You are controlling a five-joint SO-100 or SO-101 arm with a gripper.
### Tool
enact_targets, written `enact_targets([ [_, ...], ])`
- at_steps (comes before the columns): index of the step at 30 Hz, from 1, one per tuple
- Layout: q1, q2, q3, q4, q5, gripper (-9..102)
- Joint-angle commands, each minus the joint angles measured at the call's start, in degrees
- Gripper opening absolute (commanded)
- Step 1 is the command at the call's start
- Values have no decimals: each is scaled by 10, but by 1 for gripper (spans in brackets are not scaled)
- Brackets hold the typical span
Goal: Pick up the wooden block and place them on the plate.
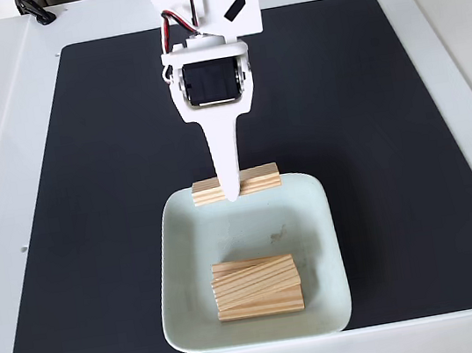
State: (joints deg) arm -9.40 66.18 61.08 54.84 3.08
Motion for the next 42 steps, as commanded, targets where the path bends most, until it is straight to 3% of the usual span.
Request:
enact_targets([
  [1, 2, 7, -30, -3, 0, 0],
  [11, -3, 11, -30, -2, 0, 2],
  [17, -3, 12, -25, 0, 0, 27],
  [21, -3, 13, -25, 0, 0, 38],
  [42, -4, 41, -9, 0, 0, 39],
])
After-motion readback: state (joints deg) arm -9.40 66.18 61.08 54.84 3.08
